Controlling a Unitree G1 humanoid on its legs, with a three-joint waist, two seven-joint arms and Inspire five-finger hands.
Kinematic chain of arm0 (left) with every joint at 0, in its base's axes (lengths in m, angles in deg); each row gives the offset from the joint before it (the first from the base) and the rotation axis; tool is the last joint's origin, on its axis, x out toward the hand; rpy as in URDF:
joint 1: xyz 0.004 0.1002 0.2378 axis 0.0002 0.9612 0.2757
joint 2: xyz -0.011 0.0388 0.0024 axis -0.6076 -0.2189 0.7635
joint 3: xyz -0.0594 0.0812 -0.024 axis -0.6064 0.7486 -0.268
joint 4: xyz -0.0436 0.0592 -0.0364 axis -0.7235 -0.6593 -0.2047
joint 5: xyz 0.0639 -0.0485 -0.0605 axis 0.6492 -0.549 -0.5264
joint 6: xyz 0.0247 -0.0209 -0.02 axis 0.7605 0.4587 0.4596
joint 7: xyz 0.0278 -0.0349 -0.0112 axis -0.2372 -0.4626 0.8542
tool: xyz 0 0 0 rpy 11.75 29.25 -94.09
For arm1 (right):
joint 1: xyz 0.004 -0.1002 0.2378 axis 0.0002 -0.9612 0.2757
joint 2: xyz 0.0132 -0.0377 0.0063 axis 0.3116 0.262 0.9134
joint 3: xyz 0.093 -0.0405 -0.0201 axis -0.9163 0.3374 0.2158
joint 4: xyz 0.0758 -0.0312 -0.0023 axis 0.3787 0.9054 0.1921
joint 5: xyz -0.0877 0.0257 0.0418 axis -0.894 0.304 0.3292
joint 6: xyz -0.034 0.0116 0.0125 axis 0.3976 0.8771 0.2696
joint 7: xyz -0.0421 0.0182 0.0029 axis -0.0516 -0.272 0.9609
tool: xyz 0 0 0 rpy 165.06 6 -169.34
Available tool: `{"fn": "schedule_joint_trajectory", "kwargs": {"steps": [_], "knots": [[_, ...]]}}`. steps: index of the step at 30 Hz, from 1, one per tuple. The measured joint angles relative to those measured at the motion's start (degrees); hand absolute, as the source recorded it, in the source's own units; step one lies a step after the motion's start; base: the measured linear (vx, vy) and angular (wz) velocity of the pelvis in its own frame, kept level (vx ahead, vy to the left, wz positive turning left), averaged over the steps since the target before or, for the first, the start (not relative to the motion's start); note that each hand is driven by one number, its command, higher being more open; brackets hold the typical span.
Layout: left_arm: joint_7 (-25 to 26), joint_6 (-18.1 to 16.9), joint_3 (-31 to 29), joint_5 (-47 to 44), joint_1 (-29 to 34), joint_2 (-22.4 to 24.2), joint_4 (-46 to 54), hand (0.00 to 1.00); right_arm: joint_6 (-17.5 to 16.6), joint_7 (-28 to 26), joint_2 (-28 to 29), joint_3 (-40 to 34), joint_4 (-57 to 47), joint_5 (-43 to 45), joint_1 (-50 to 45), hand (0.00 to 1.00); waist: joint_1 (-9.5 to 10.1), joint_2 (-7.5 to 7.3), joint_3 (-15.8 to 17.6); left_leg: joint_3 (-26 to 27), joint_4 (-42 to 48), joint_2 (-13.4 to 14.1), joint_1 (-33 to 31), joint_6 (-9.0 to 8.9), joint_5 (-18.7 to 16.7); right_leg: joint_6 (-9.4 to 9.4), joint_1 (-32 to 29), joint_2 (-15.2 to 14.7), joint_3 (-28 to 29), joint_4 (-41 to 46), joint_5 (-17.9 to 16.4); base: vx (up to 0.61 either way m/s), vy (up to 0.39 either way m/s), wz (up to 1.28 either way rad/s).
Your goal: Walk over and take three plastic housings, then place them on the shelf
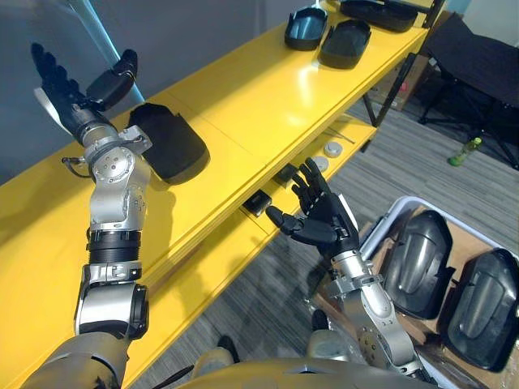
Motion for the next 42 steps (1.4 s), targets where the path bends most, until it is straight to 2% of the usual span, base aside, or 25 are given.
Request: {"fn": "schedule_joint_trajectory", "kwargs": {"steps": [5,9,12,13,14,15,16,17,20,23,24,29,31,37,42], "knots": [[0.5,-1.9,-0.8,-0.5,0.0,-1.7,1.6,1.00,-0.1,-1.2,-0.1,1.6,0.2,-0.2,1.3,1.00,0.61,-0.07,-1.5,-1.0,-2.1,-0.2,0.9,-0.12,1.4,-0.22,0.7,0.0,-1.2,-0.1,-0.1,-0.01,-0.015,0.11],[-2.4,-5.3,-1.4,-3.0,2.9,-1.4,8.0,1.00,-0.4,-1.1,-0.1,3.9,0.2,-2.5,6.4,1.00,1.90,-0.13,-1.7,-3.0,-3.9,-0.5,1.6,-0.15,2.8,-0.40,2.4,0.0,-3.6,-0.7,-0.3,-0.03,-0.024,0.26],[-5.7,-8.5,-1.4,-3.0,13.5,2.9,19.7,1.00,-0.4,-0.7,-0.1,5.5,0.6,-5.5,11.1,1.00,3.62,-0.12,-2.6,-5.3,-5.2,-0.8,1.5,-0.23,3.8,-0.48,3.6,0.0,-6.0,-1.2,-0.3,0.00,-0.027,0.39],[-7.6,-9.5,-1.2,-3.0,20.1,7.0,25.4,1.00,-0.4,0.0,-0.1,5.7,1.4,-6.8,13.6,1.00,5.04,-0.22,-2.6,-6.4,-5.3,-0.8,1.5,-0.25,4.0,-0.54,4.5,0.0,-7.4,-1.5,-0.4,-0.01,-0.027,0.41],[-8.2,-9.8,-1.1,-3.0,23.1,8.9,27.6,1.00,-0.4,0.2,-0.1,5.8,2.0,-6.8,14.8,1.00,5.68,-0.32,-2.7,-7.0,-5.4,-0.9,1.5,-0.28,4.0,-0.55,4.6,0.0,-8.0,-1.7,-0.4,-0.02,-0.028,0.53],[-10.4,-10.3,-0.8,-4.2,29.6,13.3,31.4,1.00,0.0,0.7,0.0,5.9,3.8,-6.8,17.6,1.00,7.14,-0.53,-2.8,-8.4,-5.8,-1.1,1.5,-0.30,4.5,-0.68,5.6,0.0,-9.5,-2.1,-0.5,-0.03,-0.027,0.45],[-11.3,-10.3,-0.5,-4.8,31.8,14.7,32.2,1.00,0.3,1.1,0.0,5.9,4.5,-6.8,18.6,1.00,7.82,-0.55,-2.8,-9.1,-6.0,-1.1,1.5,-0.33,4.8,-0.80,6.0,0.0,-10.3,-2.1,-0.6,-0.02,-0.033,0.58],[-12.8,-10.3,0.5,-5.1,36.4,16.6,33.5,1.00,1.0,1.9,0.1,5.9,6.1,-6.8,20.7,1.00,9.48,-0.68,-2.9,-10.3,-6.2,-1.1,1.4,-0.46,5.1,-1.03,6.6,0.0,-11.7,-2.1,-0.9,-0.03,-0.034,0.45],[-16.5,-10.3,1.7,-5.2,42.7,18.7,34.2,1.00,2.7,2.6,0.6,6.7,8.5,-6.8,24.7,1.00,12.10,-0.77,-2.8,-12.7,-7.6,-1.4,1.2,-0.61,6.4,-1.38,7.4,0.0,-14.3,-2.0,-1.3,-0.05,-0.029,0.42],[-19.1,-10.4,1.8,-5.2,45.2,19.8,35.9,1.00,4.0,3.6,2.8,7.8,9.8,-6.8,27.2,1.00,13.32,-0.97,-2.7,-13.7,-8.2,-1.4,0.9,-0.92,6.9,-1.70,7.5,0.0,-15.4,-1.8,-1.6,-0.05,-0.012,0.22],[-21.0,-10.7,2.5,-5.2,45.4,19.8,36.0,1.00,4.4,4.5,3.8,8.5,10.0,-6.8,27.7,1.00,14.31,-0.97,-2.7,-14.1,-8.2,-1.5,0.9,-0.95,7.1,-1.73,7.7,0.0,-15.9,-1.7,-1.7,-0.04,-0.001,0.15],[-24.4,-12.6,3.4,-5.2,47.3,19.8,36.6,1.00,6.0,7.2,5.0,10.6,14.6,-6.9,31.0,1.00,14.44,-1.11,-2.6,-15.5,-9.1,-1.7,0.0,-0.94,8.3,-1.71,7.3,-0.1,-17.4,-1.6,-1.8,-0.04,0.000,0.16],[-25.5,-13.1,3.5,-5.5,48.5,19.9,36.6,1.00,7.3,9.2,5.1,10.6,18.5,-6.9,32.0,1.00,15.28,-1.24,-2.3,-15.7,-9.4,-1.7,-0.1,-0.94,8.5,-1.71,7.2,-0.1,-17.6,-1.5,-1.8,-0.03,-0.002,0.07],[-25.6,-13.2,4.0,-7.0,49.7,20.0,36.6,1.00,8.7,13.1,5.5,10.3,22.4,-7.4,32.7,1.00,15.82,-1.81,-0.5,-16.3,-9.3,-1.7,-1.4,-0.95,8.8,-1.74,6.2,-0.1,-18.2,-1.0,-1.8,0.00,-0.005,0.06],[-25.6,-15.5,6.2,-9.4,50.6,20.7,36.6,1.00,8.7,18.1,5.8,9.4,23.5,-11.5,33.8,1.00,15.72,-1.79,1.6,-16.4,-8.9,-1.7,-1.8,-0.83,8.8,-1.66,5.9,-0.1,-18.2,-0.9,-1.7,0.00,0.000,0.00]]}}
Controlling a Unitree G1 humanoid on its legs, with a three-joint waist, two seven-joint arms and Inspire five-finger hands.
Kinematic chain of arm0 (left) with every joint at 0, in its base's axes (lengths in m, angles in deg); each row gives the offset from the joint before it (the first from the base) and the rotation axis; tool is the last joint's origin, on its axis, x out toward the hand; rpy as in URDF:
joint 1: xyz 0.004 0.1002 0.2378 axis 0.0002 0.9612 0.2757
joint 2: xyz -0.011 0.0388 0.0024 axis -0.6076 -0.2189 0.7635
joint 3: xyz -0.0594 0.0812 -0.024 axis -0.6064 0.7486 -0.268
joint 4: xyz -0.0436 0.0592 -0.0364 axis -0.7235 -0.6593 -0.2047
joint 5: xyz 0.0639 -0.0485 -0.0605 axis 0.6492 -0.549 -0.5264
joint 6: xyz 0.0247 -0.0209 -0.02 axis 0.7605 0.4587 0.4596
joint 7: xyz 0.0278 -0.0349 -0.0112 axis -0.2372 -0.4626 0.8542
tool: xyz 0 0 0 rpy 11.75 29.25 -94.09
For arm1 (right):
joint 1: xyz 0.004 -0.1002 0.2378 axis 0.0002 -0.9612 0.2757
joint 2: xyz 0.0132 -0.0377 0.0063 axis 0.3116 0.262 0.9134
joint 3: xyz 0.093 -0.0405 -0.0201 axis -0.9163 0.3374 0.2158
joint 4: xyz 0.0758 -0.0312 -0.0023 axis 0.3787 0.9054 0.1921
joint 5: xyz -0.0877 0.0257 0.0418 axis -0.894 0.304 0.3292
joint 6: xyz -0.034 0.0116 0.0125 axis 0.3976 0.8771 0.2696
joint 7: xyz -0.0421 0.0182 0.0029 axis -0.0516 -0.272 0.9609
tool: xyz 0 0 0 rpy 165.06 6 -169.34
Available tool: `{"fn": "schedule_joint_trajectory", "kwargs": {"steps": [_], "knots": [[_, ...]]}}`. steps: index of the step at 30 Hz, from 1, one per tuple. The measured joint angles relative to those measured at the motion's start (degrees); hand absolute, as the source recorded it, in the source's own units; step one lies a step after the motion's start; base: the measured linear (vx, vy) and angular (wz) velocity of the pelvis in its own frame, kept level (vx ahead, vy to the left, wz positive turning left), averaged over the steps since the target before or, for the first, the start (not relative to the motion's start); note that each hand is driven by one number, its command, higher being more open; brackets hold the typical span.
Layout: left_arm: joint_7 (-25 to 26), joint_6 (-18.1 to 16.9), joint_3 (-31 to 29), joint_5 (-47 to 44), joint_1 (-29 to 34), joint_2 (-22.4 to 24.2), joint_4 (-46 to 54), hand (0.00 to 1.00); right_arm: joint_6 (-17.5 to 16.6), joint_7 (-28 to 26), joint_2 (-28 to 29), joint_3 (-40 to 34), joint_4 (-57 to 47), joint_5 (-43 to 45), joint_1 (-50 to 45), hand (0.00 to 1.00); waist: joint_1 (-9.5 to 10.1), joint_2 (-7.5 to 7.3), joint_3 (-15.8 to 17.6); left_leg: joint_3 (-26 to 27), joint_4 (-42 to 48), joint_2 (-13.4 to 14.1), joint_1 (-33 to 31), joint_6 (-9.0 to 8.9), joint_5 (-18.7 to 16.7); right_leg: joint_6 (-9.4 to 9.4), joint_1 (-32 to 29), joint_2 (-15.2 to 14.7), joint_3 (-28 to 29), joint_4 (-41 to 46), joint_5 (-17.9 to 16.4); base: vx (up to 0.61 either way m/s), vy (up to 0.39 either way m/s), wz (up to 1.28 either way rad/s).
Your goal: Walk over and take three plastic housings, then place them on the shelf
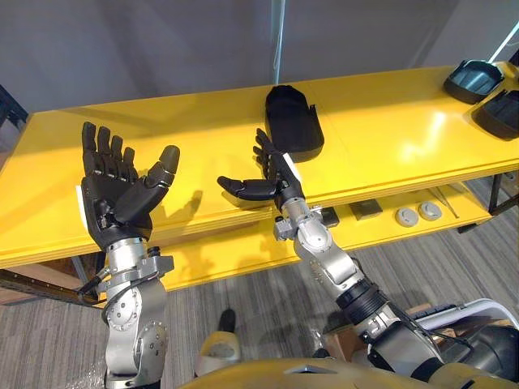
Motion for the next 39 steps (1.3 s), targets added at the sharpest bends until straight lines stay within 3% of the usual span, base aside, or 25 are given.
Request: {"fn": "schedule_joint_trajectory", "kwargs": {"steps": [12,39], "knots": [[-0.4,-0.1,3.7,-0.2,0.1,1.3,-0.2,1.00,-0.1,2.1,0.1,-1.4,0.9,-2.2,0.6,1.00,-0.20,0.86,1.3,0.0,0.0,0.0,0.1,0.16,-0.1,0.15,0.3,0.0,-0.1,0.1,-0.1,0.00,0.000,0.00],[-2.1,0.0,6.1,-0.3,0.4,1.3,-1.4,1.00,-0.2,7.3,2.3,-1.4,3.1,-4.5,-0.4,1.00,-0.29,0.65,1.9,0.1,-2.4,-0.1,2.0,0.37,1.1,0.31,0.5,-0.4,-0.1,1.9,-1.1,0.00,0.000,0.00]]}}
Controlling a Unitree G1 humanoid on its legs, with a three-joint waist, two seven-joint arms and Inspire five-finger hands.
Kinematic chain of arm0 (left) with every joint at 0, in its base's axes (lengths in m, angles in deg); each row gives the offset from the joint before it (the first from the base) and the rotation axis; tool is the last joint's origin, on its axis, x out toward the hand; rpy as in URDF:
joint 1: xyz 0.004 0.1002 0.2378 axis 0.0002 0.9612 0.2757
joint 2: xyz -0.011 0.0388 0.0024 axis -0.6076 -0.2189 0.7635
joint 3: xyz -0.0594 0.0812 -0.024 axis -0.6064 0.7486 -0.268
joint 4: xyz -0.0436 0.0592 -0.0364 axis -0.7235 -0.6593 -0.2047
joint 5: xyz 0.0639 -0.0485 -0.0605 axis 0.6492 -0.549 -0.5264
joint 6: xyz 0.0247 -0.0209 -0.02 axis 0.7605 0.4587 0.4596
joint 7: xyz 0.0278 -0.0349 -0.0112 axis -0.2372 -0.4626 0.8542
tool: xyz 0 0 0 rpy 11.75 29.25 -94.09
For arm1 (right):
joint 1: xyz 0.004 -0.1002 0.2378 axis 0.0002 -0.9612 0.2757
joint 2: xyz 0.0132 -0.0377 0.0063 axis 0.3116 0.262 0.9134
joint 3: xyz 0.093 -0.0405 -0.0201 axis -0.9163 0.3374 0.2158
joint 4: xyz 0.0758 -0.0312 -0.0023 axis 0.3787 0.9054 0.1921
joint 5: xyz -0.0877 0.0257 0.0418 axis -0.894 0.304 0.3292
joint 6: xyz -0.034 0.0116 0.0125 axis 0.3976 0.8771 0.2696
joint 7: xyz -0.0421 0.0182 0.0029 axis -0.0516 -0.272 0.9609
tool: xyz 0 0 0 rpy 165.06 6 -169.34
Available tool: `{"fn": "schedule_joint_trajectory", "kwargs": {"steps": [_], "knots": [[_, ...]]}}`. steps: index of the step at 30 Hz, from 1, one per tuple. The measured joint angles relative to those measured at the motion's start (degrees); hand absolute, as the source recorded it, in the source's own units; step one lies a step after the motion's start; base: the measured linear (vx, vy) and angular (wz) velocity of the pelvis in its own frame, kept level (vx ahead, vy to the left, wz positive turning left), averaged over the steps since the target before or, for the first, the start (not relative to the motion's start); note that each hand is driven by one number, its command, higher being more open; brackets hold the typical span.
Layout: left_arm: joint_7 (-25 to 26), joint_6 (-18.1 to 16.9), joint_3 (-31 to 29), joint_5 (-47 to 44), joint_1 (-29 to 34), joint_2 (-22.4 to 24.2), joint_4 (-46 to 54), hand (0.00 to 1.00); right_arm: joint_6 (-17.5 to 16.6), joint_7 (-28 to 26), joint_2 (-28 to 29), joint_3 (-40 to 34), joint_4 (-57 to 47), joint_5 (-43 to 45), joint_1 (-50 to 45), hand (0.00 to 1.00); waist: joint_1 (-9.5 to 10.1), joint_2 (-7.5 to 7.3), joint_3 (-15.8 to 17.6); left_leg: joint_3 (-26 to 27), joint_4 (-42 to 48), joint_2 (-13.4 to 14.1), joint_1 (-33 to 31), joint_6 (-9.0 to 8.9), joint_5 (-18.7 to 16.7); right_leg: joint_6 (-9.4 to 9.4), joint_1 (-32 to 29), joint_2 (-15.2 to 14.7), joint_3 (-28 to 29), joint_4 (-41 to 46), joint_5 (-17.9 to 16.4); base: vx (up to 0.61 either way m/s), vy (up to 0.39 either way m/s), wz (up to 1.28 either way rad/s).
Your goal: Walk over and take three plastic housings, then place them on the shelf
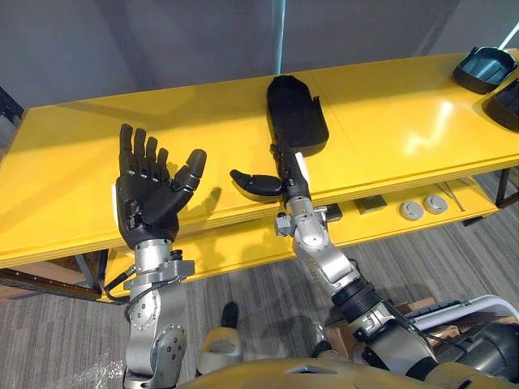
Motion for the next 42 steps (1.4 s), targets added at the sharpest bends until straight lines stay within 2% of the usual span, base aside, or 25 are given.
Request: {"fn": "schedule_joint_trajectory", "kwargs": {"steps": [10,18,25,27,30,32,33,36,38,39,41,42], "knots": [[0.0,0.0,0.1,0.0,0.2,0.0,0.0,1.00,-0.5,-0.8,0.0,-0.5,0.2,-2.0,-0.7,1.00,0.02,-0.01,0.0,0.0,0.0,0.0,0.1,0.00,0.1,0.04,0.0,0.0,0.0,0.0,0.0,0.00,0.000,0.00],[0.0,0.0,-0.1,0.0,0.4,0.0,0.0,1.00,-4.0,-8.0,-0.4,-0.3,-0.9,-1.2,-2.7,1.00,-0.11,-0.13,-0.1,0.2,-0.1,0.0,0.2,-0.02,0.1,0.08,0.1,0.0,0.1,-0.1,0.1,0.00,0.000,0.00],[0.3,-1.4,-1.6,2.4,0.9,-0.3,0.0,1.00,-8.8,-11.0,-2.6,-1.4,-20.7,0.8,-8.9,1.00,-0.32,-1.05,-1.0,2.3,-0.1,0.1,1.0,-0.09,-0.2,0.38,-0.1,0.0,2.2,-1.0,0.3,0.00,-0.002,-0.13],[0.3,-1.5,-2.6,3.8,0.9,-0.6,0.0,1.00,-10.0,-13.1,-3.0,-4.3,-27.2,3.3,-13.7,1.00,-1.63,-1.89,-2.6,3.7,-0.1,0.1,1.1,0.02,-0.6,0.57,-0.8,0.0,3.5,-1.1,0.5,0.00,0.004,-0.28],[0.4,-2.1,-2.9,5.5,0.9,-0.6,0.0,1.00,-10.4,-16.0,-4.0,-7.9,-31.0,7.2,-19.6,1.00,-2.23,-2.70,-3.8,6.3,-0.1,0.3,2.2,-0.03,-1.2,0.73,-1.5,0.0,5.8,-1.1,0.7,0.02,0.008,-0.44],[0.3,-2.6,-2.8,5.3,1.0,-0.6,0.0,1.00,-10.3,-16.9,-4.4,-10.9,-31.6,7.4,-23.5,1.00,-3.44,-2.91,-4.4,8.1,-0.1,0.5,3.3,-0.12,-1.8,0.77,-1.7,0.1,7.8,-1.0,0.7,0.01,0.008,-0.62],[-0.2,-3.4,-2.6,4.8,1.0,-0.4,0.1,1.00,-10.1,-16.2,-4.3,-14.0,-31.9,6.9,-27.2,1.00,-4.70,-2.96,-5.1,10.5,-0.1,0.8,4.0,-0.20,-2.3,0.68,-2.6,0.4,9.9,-1.1,1.1,0.00,0.005,-0.63],[-1.0,-3.8,-1.5,4.1,0.8,-0.1,0.3,1.00,-9.2,-14.0,-4.0,-17.6,-33.7,6.9,-32.4,1.00,-5.88,-2.90,-5.2,13.1,-0.1,1.2,5.1,-0.48,-2.9,0.52,-3.3,0.9,12.7,-1.3,1.5,0.01,0.001,-0.60],[-1.4,-3.8,0.6,2.4,0.8,0.1,0.3,1.00,-9.2,-11.1,-2.4,-22.5,-35.7,7.4,-38.2,1.00,-7.93,-2.63,-5.6,16.3,-0.1,1.6,6.2,-0.73,-3.7,0.45,-4.1,1.5,15.7,-2.0,2.2,0.02,0.011,-0.70],[-1.8,-3.7,1.1,2.1,0.7,0.1,0.3,1.00,-9.2,-10.4,-1.8,-23.8,-36.3,8.1,-39.8,1.00,-8.43,-2.54,-5.8,17.3,-0.1,1.7,6.3,-0.85,-4.0,0.47,-4.7,1.7,16.7,-2.0,2.3,0.03,0.018,-0.78],[-2.2,-3.7,2.5,1.8,0.1,0.1,0.1,1.00,-9.2,-9.1,-1.0,-29.3,-37.8,10.4,-44.9,1.00,-11.00,-2.37,-6.0,21.2,0.0,2.3,7.6,-1.33,-4.8,0.29,-5.8,2.7,20.4,-2.2,2.9,0.04,0.011,-0.82],[-2.1,-3.6,2.8,1.8,-0.2,0.0,0.0,1.00,-9.2,-8.9,-1.0,-30.7,-37.9,10.4,-45.9,1.00,-11.59,-2.30,-6.0,22.2,0.0,2.5,8.0,-1.49,-5.0,0.25,-5.9,3.0,21.3,-2.2,3.0,0.06,0.005,-0.87]]}}
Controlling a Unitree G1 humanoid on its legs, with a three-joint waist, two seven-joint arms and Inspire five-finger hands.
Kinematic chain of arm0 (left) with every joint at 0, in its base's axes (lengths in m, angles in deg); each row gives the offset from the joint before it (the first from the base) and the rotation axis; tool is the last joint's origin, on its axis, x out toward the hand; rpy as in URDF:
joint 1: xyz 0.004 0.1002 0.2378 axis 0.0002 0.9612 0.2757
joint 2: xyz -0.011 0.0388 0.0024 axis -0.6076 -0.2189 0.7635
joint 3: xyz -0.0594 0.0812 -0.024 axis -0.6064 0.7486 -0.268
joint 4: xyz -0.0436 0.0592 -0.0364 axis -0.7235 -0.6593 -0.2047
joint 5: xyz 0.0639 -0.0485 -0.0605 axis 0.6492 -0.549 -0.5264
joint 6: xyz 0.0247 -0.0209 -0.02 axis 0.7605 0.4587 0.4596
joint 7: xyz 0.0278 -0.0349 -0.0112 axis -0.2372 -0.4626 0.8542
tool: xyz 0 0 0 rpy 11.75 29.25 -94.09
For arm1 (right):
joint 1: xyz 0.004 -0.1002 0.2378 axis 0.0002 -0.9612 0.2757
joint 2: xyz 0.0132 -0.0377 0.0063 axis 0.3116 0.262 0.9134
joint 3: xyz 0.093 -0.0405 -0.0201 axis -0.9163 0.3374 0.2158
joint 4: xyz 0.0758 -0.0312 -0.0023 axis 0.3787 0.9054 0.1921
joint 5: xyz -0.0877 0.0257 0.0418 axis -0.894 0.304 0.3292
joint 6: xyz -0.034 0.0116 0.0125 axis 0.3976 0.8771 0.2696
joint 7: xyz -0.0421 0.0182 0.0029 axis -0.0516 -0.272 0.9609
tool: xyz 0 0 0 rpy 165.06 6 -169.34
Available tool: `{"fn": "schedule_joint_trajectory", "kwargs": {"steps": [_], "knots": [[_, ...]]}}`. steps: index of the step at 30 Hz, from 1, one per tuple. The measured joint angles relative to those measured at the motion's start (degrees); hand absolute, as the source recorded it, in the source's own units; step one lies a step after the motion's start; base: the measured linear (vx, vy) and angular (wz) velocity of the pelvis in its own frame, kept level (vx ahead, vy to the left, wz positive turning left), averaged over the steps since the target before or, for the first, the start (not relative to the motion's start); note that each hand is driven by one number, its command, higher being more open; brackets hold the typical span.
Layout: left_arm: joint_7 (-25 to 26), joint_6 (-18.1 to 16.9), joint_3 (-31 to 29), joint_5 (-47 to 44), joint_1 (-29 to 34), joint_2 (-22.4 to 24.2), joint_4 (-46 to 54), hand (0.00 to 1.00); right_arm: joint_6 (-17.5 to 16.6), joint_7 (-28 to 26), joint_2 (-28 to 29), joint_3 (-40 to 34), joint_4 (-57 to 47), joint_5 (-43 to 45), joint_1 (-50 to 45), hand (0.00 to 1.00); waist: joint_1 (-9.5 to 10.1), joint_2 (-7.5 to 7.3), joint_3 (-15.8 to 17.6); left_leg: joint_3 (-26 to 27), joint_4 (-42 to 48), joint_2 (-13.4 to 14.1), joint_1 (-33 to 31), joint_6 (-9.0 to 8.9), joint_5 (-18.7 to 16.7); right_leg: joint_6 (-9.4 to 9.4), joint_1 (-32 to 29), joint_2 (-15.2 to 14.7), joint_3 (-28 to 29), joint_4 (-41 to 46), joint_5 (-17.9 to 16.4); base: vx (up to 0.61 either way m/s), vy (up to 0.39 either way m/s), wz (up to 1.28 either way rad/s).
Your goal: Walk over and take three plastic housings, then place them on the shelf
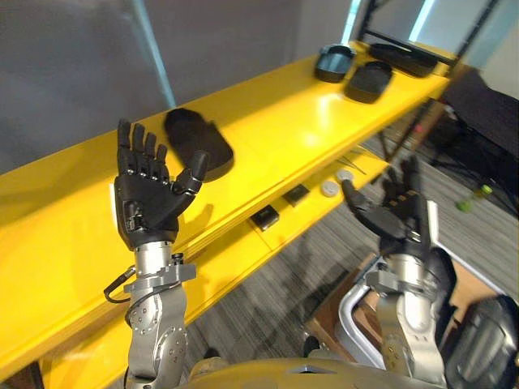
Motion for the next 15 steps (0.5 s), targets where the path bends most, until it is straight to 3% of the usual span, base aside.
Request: {"fn": "schedule_joint_trajectory", "kwargs": {"steps": [5,8,10,11,12,14,15], "knots": [[2.4,0.6,3.9,-1.4,-6.2,-1.1,-5.0,1.00,-0.8,2.5,0.2,-9.8,0.0,-0.9,-6.5,1.00,-5.60,0.75,-0.1,6.1,2.8,1.8,1.9,-1.21,-2.9,0.03,-0.3,2.0,5.5,-1.1,0.8,0.04,-0.010,-0.58],[3.1,3.2,7.1,-1.4,-8.5,-1.0,-6.6,1.00,-2.0,3.5,0.3,-9.3,-0.1,0.3,-7.5,1.00,-6.72,1.50,-0.1,6.7,3.9,2.5,1.3,-1.27,-4.0,0.25,-1.0,2.5,5.9,-1.9,1.1,0.00,-0.022,-0.20],[3.9,4.2,8.0,-0.9,-8.7,-1.1,-6.6,1.00,-2.0,3.5,0.3,-7.3,-0.8,1.6,-7.0,1.00,-6.62,2.25,-0.2,5.7,6.8,3.0,-1.4,-1.20,-5.7,0.07,-2.9,2.9,6.3,-1.9,1.3,-0.02,-0.032,-0.15],[4.6,4.4,8.0,0.1,-8.7,-1.0,-6.6,1.00,-2.0,3.4,0.1,-5.9,-1.5,1.6,-6.5,1.00,-5.84,2.82,-0.1,2.2,10.2,2.9,-3.9,-0.77,-8.3,-0.58,-4.4,3.2,7.1,-1.8,1.8,-0.04,-0.028,-0.53],[5.6,4.4,7.5,1.4,-8.4,-1.0,-6.6,1.00,-1.8,2.9,-0.4,-3.6,-1.8,1.5,-5.2,1.00,-3.74,3.63,0.3,-4.7,15.4,2.3,-7.1,0.63,-12.0,-1.05,-5.5,4.3,9.5,-2.0,2.8,-0.01,0.006,-0.87],[6.6,4.7,6.0,1.5,-8.0,-1.0,-6.6,1.00,-0.8,1.3,-1.5,-0.2,-1.3,1.6,-2.6,1.00,-1.36,4.22,1.5,-10.9,20.3,2.4,-8.9,1.29,-13.9,-1.40,-6.2,5.6,12.4,-2.1,3.7,0.01,0.011,-0.95],[6.5,4.8,4.1,1.4,-6.2,-0.9,-6.4,1.00,0.1,-2.2,-3.4,4.1,0.0,4.0,-0.4,1.00,-0.37,4.17,2.1,-14.5,23.1,2.2,-9.2,1.88,-15.0,-1.52,-6.0,6.2,14.6,-2.1,4.0,-0.01,0.024,-0.74]]}}
